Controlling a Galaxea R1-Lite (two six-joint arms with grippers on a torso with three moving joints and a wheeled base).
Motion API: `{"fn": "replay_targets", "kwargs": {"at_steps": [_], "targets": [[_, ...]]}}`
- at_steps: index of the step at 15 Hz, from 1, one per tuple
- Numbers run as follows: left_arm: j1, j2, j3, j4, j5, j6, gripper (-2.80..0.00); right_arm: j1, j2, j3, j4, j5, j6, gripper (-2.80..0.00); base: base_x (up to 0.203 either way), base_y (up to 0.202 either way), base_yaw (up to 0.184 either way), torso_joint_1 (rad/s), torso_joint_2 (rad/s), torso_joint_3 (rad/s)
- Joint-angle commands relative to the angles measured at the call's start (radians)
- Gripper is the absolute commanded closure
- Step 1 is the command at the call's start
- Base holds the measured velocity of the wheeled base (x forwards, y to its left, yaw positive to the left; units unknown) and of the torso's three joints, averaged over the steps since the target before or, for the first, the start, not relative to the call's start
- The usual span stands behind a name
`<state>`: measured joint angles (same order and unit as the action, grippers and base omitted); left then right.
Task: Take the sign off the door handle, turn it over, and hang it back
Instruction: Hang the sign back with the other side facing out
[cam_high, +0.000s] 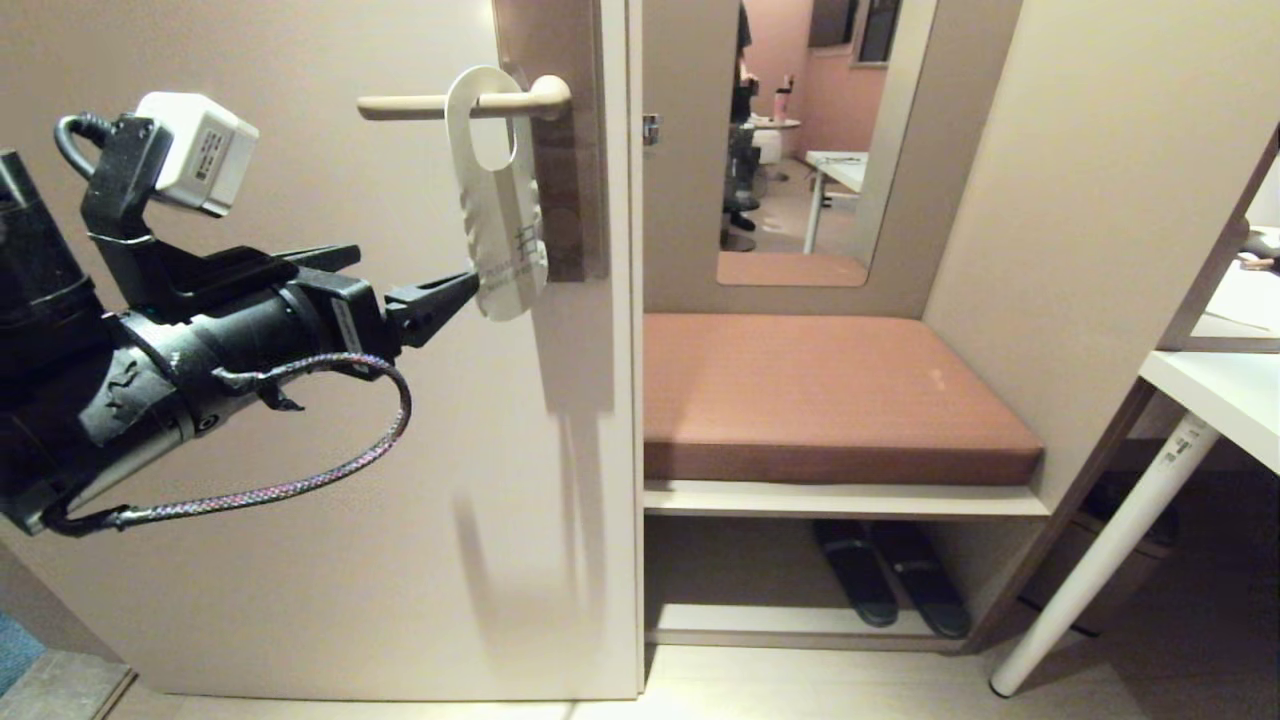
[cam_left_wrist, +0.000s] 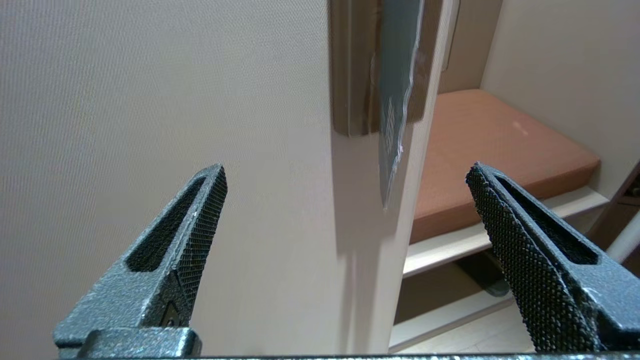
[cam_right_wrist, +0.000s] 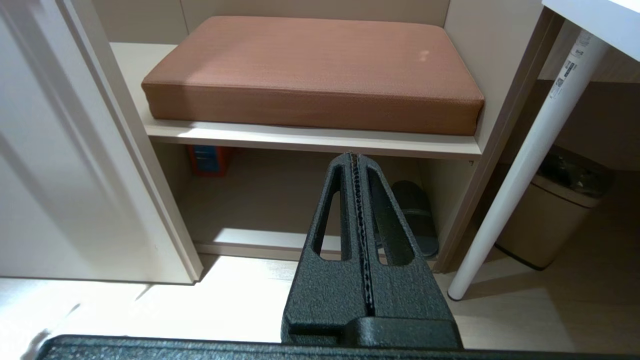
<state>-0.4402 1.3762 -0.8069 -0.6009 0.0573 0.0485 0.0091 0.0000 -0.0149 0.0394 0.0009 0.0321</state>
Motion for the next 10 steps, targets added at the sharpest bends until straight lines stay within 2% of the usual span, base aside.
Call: {"fn": "replay_targets", "kwargs": {"at_steps": [1,6,7,8,10], "targets": [[0.0,0.033,-0.025,-0.004,0.001,0.001,-2.8,0.001,0.0,0.001,0.001,0.001,0.0,0.0,0.0,0.0,0.0,0.0,0.0,0.0],[0.001,0.046,-0.035,-0.005,0.001,0.001,-2.8,0.002,0.0,0.001,0.001,0.001,0.001,0.0,0.0,0.0,0.0,0.0,0.0,0.0],[0.001,0.044,-0.034,-0.007,0.001,0.0,-0.82,0.0,0.0,0.001,0.001,0.001,0.0,0.0,0.0,0.0,0.0,0.0,0.0,0.0],[0.001,0.044,-0.034,-0.007,0.001,-0.001,0.0,0.001,0.0,0.0,0.001,0.001,0.0,0.0,0.0,0.0,0.0,0.0,0.0,0.0],[0.0,0.043,-0.034,-0.007,-0.001,-0.002,0.0,0.0,0.0,0.0,0.001,0.001,0.0,0.0,0.0,0.0,0.0,0.0,0.0,0.0]]}}
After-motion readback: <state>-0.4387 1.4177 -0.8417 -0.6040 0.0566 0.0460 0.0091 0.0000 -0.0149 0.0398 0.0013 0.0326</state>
